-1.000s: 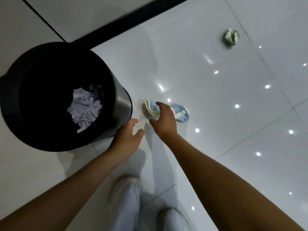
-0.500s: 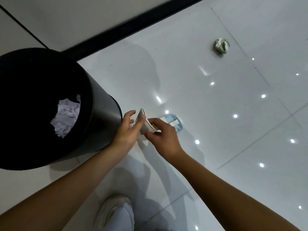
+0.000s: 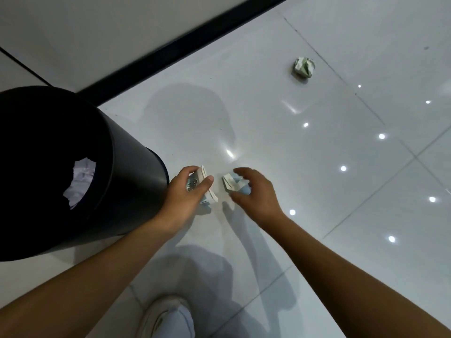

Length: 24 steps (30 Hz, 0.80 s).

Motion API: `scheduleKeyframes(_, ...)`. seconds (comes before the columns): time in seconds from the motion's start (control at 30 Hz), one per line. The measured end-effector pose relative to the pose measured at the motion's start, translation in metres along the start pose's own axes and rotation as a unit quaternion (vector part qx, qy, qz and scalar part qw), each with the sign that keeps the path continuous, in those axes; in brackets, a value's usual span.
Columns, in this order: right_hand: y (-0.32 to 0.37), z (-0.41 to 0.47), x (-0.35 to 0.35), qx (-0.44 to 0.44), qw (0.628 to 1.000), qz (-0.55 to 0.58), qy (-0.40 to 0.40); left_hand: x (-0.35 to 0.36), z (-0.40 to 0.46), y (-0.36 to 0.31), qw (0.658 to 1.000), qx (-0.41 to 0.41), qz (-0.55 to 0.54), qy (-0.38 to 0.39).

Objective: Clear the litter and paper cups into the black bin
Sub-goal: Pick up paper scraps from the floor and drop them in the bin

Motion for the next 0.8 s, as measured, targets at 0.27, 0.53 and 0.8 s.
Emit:
scheduleKeyframes(0.27, -0.020, 0.037, 0.019, -0.032, 0.953, -0.279, 0.109, -0.003, -0.002, 0.011, 0.994, 0.040, 0.100, 0.016)
scheduleKeyframes(0.53, -0.023, 0.026, 0.024, -0.031, 0.946, -0.315, 0.076, -0.009, -0.013, 0.003, 0.990, 0.043, 0.133, 0.014)
scheduleKeyframes(0.8, 0.069, 0.018, -0.048, -0.068, 0.983, -0.168, 0.020, -0.027, -0.059, -0.117, 0.976, 0.175, 0.122, 0.034)
Point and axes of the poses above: each hand's wrist, its own z-axis towards the middle knuckle, its own x-axis out of the palm, y = z × x, the point moved 3 cm from there along z, towards the middle knuckle, and after that the axes turned 1 degree about -z, right-handed, at the moved point
